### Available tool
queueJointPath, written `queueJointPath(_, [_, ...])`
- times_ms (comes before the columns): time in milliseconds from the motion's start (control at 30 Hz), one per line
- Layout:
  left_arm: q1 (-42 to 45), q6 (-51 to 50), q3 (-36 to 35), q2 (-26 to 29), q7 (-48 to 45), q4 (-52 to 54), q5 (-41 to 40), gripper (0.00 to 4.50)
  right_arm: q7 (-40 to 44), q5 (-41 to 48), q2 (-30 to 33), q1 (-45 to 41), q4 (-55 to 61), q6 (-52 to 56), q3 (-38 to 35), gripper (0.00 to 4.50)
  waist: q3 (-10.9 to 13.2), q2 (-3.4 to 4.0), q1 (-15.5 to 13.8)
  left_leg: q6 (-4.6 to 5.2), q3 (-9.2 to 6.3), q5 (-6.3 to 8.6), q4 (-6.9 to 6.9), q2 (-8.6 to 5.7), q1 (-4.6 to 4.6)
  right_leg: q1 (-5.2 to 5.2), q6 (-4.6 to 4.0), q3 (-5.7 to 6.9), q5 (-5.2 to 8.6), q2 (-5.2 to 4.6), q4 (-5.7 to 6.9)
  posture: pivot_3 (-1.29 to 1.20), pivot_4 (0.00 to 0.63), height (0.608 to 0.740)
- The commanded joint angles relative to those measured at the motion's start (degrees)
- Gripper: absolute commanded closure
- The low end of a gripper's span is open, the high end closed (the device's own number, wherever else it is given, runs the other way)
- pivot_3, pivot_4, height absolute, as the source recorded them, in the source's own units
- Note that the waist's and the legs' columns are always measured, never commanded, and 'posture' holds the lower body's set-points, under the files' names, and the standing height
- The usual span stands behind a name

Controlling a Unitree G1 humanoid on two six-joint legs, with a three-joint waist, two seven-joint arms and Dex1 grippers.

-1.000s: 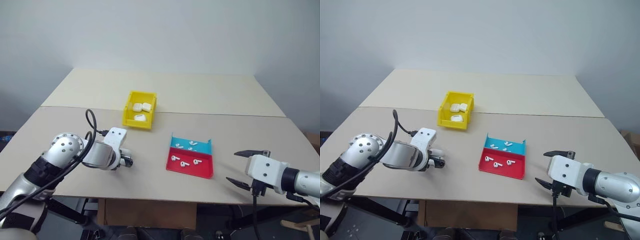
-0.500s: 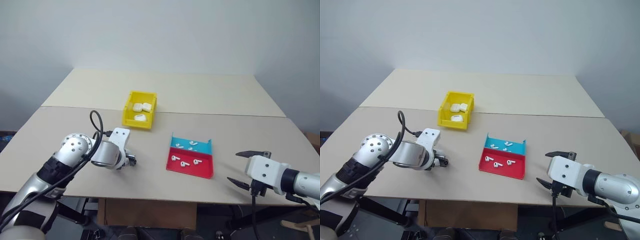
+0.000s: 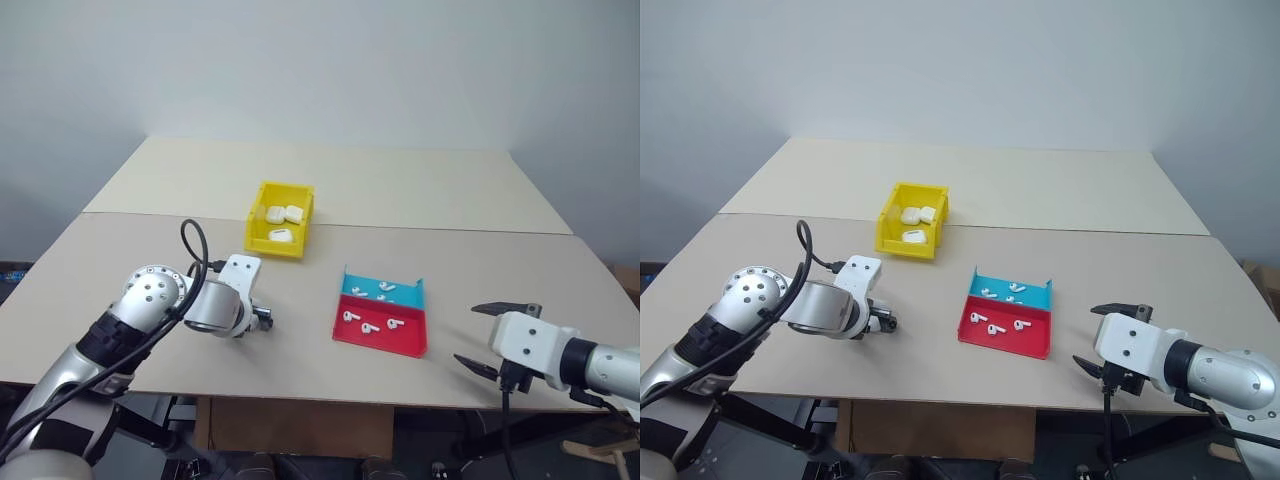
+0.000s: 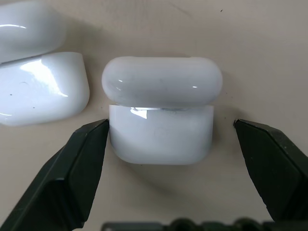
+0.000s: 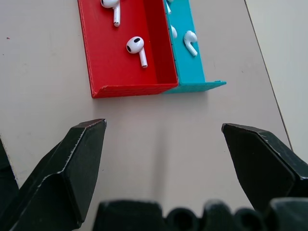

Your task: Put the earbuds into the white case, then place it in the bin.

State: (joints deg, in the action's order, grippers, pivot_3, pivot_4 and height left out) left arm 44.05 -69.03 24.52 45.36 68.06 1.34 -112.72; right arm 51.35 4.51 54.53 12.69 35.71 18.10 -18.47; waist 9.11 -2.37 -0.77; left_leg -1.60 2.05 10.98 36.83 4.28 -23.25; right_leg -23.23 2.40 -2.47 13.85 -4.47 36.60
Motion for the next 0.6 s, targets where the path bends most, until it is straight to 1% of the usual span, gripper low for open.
queueJointPath(33, [0.4, 0.42, 0.28, 0.53, 1.41, -0.09, -0.25, 0.68, -0.69, -0.42, -0.21, 0.03, 1.68, -0.38, -0.47, 0.0, 0.0, 0.0, 0.02, 0.0, 0.0, 0.0, 0.0, 0.0, 0.0, 0.0, 0.0, 0.0, 0.0, 0.0, 0.0, 0.0, 0.15, 0.74])
queueJointPath(67, [0.35, 0.37, 0.2, 0.45, 1.28, -0.19, -0.26, 0.86, -0.71, -0.46, -0.22, 0.01, 1.7, -0.33, -0.43, 0.0, 0.0, 0.0, 0.07, 0.0, 0.0, 0.0, 0.0, 0.0, 0.0, 0.0, 0.0, 0.0, 0.0, 0.0, 0.0, 0.0, 0.15, 0.74])
queueJointPath(167, [-0.15, 0.37, -0.2, 0.33, 1.06, 0.12, -0.28, 1.71, -0.7, -0.63, -0.3, -0.02, 1.73, -0.19, -0.4, 0.0, 0.0, 0.0, 0.1, 0.0, 0.0, 0.0, 0.0, 0.0, 0.01, 0.0, 0.0, 0.0, 0.0, 0.0, 0.0, 0.0, 0.15, 0.74])
queueJointPath(433, [0.9, 0.77, -0.56, 0.91, 1.12, 1.21, 0.15, 1.72, -0.85, -1.23, -0.47, -0.45, 1.25, -0.41, 0.22, 0.0, 0.0, 0.0, 0.09, -0.01, 0.0, 0.0, -0.01, 0.0, 0.0, 0.0, 0.0, 0.0, 0.0, 0.0, -0.01, 0.0, 0.15, 0.74])
queueJointPath(600, [5.13, -3.38, -0.94, 3.48, -4.2, 5.47, 1.98, 1.72, -0.69, -1.06, 0.03, -1.56, 0.55, -0.77, 0.09, 0.0, 0.03, -0.05, 0.04, -0.02, -0.01, 0.0, -0.01, 0.0, -0.07, -0.04, 0.0, 0.03, 0.0, 0.0, -0.05, 0.0, 0.15, 0.74])
